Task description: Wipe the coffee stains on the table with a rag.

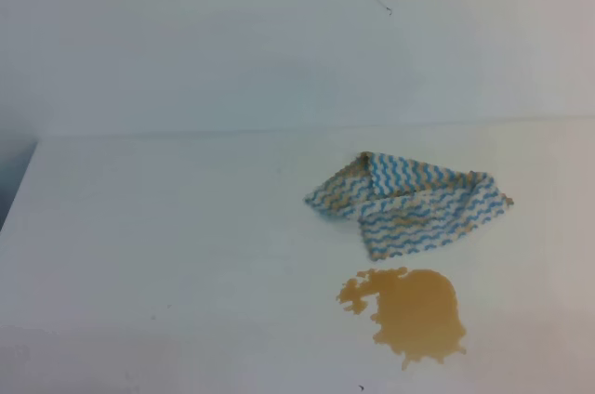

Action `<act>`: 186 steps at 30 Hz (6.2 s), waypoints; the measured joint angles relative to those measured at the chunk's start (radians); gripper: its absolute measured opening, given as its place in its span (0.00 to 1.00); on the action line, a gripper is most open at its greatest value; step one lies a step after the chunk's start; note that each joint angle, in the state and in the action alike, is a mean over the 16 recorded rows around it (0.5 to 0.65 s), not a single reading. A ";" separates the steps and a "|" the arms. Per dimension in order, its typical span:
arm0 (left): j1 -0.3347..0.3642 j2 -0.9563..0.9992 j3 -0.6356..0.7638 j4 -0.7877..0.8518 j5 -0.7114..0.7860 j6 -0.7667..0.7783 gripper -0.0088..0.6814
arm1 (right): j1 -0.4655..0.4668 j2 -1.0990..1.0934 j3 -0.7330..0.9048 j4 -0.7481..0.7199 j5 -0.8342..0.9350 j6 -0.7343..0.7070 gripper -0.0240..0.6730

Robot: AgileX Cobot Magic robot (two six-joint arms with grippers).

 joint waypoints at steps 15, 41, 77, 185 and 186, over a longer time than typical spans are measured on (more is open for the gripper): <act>0.000 0.000 0.000 0.000 0.000 0.000 0.01 | 0.000 -0.010 0.012 0.000 -0.004 0.000 0.03; 0.000 0.000 0.000 0.000 -0.001 0.002 0.01 | 0.000 -0.002 0.002 -0.064 -0.209 -0.044 0.03; 0.000 0.000 0.000 0.000 0.000 0.001 0.01 | 0.001 0.502 -0.384 0.202 -0.134 -0.337 0.03; 0.000 0.000 0.000 0.000 0.000 0.002 0.01 | 0.641 1.829 -0.814 0.918 0.146 -0.890 0.03; 0.000 0.000 0.000 0.000 0.000 0.002 0.01 | 0.641 1.832 -0.818 0.963 0.125 -0.932 0.03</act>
